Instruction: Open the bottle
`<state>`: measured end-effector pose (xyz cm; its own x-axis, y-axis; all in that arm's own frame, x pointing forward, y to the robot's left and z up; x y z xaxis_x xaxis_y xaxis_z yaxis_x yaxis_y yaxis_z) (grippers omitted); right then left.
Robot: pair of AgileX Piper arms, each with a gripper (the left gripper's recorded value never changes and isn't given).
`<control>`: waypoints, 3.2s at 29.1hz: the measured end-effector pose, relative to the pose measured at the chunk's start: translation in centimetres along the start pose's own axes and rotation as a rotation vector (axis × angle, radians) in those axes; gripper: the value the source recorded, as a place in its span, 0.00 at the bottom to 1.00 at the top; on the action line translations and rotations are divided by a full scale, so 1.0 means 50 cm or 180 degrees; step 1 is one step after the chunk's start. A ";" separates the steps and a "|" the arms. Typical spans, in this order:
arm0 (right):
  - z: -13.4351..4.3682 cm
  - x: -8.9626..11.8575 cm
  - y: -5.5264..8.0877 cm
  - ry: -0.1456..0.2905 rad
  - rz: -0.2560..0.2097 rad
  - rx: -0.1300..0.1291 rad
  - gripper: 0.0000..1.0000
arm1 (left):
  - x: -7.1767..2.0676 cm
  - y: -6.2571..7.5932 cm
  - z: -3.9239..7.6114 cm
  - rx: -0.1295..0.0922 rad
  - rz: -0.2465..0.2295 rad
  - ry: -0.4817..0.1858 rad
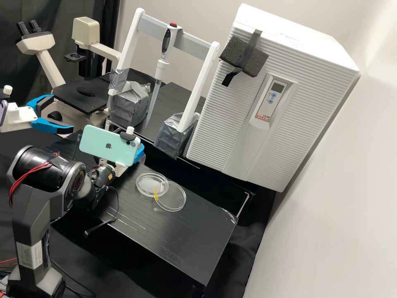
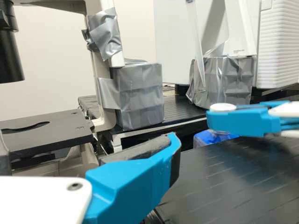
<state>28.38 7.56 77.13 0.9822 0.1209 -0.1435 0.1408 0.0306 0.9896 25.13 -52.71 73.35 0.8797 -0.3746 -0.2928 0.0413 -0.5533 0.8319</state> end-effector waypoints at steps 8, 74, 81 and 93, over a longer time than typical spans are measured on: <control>-0.006 0.000 0.007 0.0104 0.0118 0.0000 1.00 | 0.000 0.000 0.000 0.0000 0.0000 0.0000; 0.003 0.004 -0.003 0.0057 0.0070 -0.0005 0.00 | 0.000 -0.001 0.005 0.0057 -0.0002 -0.0014; 0.003 0.004 -0.003 0.0057 0.0070 -0.0005 0.00 | 0.000 -0.001 0.005 0.0062 -0.0001 -0.0014; 0.003 0.004 -0.003 0.0057 0.0070 -0.0005 0.00 | 0.001 -0.001 0.006 0.0049 0.0009 0.0027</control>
<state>28.57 7.44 76.97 0.9827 0.1394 -0.1219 0.1190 0.0293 0.9925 25.01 -52.92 73.15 0.8837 -0.3699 -0.2866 0.0316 -0.5638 0.8253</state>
